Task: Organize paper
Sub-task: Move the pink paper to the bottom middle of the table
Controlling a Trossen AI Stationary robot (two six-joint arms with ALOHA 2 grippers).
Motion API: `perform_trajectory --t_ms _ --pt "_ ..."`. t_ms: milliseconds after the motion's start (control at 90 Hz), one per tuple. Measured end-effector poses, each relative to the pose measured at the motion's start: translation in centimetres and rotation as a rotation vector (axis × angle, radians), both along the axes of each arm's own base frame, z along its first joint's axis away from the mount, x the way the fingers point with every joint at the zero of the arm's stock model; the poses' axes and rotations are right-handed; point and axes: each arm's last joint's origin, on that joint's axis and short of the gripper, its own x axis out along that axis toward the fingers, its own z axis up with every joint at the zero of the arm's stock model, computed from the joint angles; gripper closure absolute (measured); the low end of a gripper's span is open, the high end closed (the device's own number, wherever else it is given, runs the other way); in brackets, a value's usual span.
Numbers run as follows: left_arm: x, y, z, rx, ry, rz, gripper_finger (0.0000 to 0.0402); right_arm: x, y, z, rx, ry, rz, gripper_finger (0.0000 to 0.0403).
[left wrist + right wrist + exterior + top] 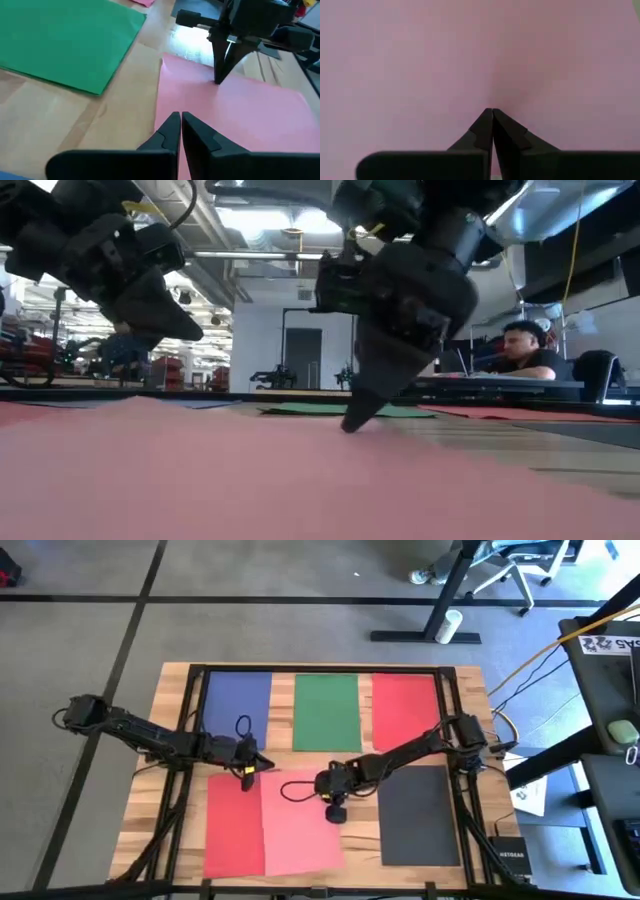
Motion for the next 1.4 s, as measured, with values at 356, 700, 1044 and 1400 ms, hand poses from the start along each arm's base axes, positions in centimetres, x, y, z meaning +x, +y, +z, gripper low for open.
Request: perform_trajectory --t_ms 356,700,1044,1400 --pt "0.0 -0.3 0.0 0.020 -0.002 -0.008 0.0402 -2.1 -0.8 1.1 -0.119 0.146 -0.025 0.0403" --pt "0.0 -0.3 0.0 0.019 -0.001 -0.008 0.0402 -2.7 -0.1 1.2 -0.122 0.184 0.004 0.0403" --pt "0.0 -0.3 0.0 0.016 -0.003 -0.006 0.0402 -3.9 2.0 1.2 -0.137 0.237 0.067 0.0403" --pt "0.0 -0.3 0.0 0.016 -0.003 -0.006 0.0402 -4.3 2.0 1.7 -0.158 0.249 0.045 0.0403"
